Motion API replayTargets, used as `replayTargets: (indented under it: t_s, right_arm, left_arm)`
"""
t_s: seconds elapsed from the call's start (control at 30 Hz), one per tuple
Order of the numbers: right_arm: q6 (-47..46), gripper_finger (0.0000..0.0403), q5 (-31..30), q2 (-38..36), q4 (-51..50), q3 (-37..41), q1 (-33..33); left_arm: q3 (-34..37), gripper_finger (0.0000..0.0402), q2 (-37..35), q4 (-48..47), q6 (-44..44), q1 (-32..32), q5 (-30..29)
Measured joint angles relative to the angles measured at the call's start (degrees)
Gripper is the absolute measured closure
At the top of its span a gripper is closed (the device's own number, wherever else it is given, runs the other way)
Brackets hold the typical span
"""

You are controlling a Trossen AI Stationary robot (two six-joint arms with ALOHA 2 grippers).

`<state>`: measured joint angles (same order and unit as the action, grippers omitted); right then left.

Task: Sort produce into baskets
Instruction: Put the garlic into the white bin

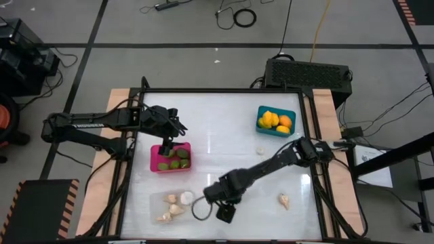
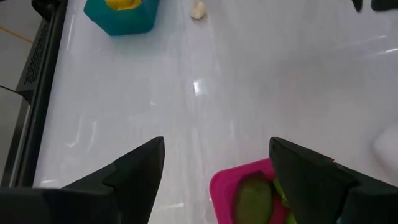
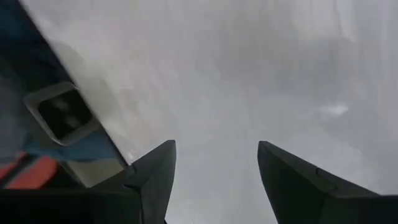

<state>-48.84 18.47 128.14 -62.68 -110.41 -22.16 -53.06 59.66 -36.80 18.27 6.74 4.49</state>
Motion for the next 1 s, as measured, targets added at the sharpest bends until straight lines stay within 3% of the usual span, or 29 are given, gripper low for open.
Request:
replayTargets:
  t_s: [0.33,0.6,0.83,1.0]
  right_arm:
    - [-8.57,0.0192,-6.55,-0.80,-21.97,0.07,-5.03]
    - [-19.22,0.0192,-15.06,-9.33,-24.40,1.98,-9.43]
    - [-37.36,0.0192,-18.86,-21.90,-22.85,15.15,-14.04]
    - [-52.18,0.0192,-18.70,-31.04,-13.96,28.58,-17.03]
  left_arm:
    - [0.00,0.0105,0.00,-0.22,-1.37,0.01,1.48]
    - [0.00,0.0105,0.00,-0.45,-1.43,0.00,2.20]
    - [0.00,0.0105,0.00,-0.46,-1.41,0.01,2.25]
    - [0.00,0.0105,0.00,-0.64,-1.38,0.01,2.38]
